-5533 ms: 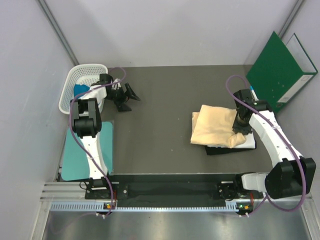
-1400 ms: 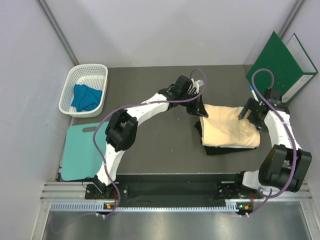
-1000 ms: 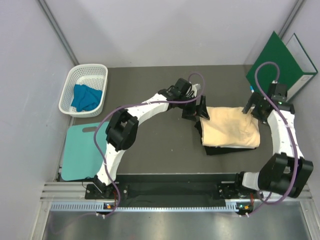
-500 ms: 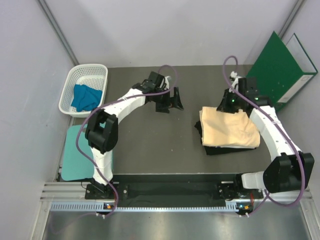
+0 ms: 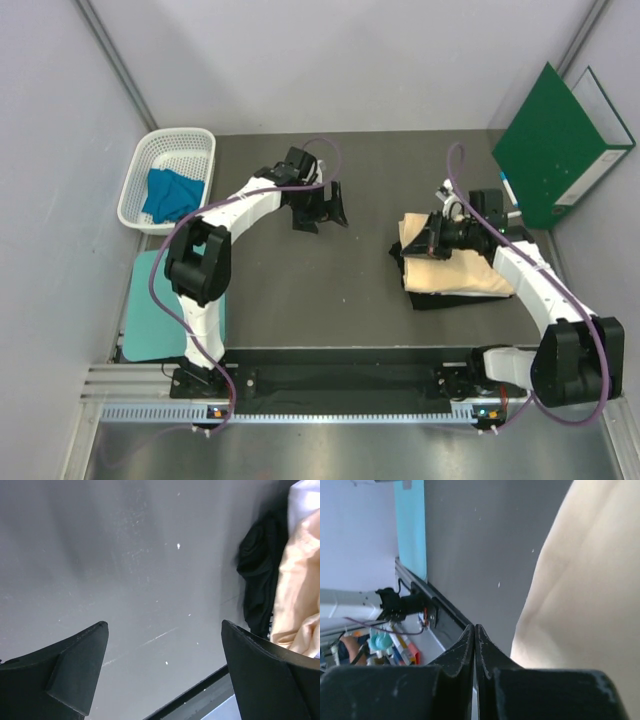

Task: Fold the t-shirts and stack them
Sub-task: Smooth out wrinkles on the folded tshirt

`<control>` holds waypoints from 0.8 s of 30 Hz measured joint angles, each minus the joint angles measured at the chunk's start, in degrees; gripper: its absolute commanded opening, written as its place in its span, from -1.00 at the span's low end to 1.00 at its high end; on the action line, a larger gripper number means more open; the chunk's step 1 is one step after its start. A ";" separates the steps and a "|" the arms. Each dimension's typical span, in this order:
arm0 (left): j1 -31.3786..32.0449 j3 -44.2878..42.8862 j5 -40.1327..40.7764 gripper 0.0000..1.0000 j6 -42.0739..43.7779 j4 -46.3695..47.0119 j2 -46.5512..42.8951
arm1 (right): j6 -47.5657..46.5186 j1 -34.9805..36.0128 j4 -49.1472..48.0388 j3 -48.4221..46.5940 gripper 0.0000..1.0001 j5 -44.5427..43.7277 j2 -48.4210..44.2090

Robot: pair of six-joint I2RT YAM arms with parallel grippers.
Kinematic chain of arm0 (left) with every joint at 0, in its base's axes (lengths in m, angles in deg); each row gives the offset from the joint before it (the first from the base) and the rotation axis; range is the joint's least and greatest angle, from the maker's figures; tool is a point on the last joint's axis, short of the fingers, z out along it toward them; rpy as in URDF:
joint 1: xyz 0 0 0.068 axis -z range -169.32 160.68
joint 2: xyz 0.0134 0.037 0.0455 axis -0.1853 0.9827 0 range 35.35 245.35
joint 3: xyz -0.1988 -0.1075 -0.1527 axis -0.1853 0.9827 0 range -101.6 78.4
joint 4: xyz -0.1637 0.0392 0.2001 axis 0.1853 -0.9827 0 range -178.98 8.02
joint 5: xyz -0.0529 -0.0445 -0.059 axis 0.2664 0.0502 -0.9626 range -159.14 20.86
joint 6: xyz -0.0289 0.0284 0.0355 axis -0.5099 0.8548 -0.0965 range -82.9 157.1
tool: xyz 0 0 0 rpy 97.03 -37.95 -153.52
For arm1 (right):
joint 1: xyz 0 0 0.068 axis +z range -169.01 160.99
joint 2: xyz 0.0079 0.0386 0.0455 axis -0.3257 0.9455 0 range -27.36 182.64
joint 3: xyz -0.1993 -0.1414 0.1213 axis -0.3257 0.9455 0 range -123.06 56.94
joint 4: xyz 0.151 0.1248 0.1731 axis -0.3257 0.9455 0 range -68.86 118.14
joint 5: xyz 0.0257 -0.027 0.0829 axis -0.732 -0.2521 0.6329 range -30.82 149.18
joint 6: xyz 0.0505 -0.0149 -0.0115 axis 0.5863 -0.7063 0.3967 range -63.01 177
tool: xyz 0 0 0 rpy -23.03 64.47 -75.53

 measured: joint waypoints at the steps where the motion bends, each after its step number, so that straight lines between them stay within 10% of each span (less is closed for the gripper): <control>1: 0.00 0.24 0.02 0.98 0.00 -0.02 0.00 | 0.42 0.02 -1.27 1.88 -1.00 1.40 -0.57; 12: 0.00 1.86 1.57 0.98 0.83 -1.66 0.00 | 2.38 -0.31 -5.75 14.45 -1.00 5.51 6.38; 24: 0.00 3.52 1.84 0.98 0.90 -2.05 0.00 | -6.58 -3.82 11.15 8.50 -1.00 -2.67 9.29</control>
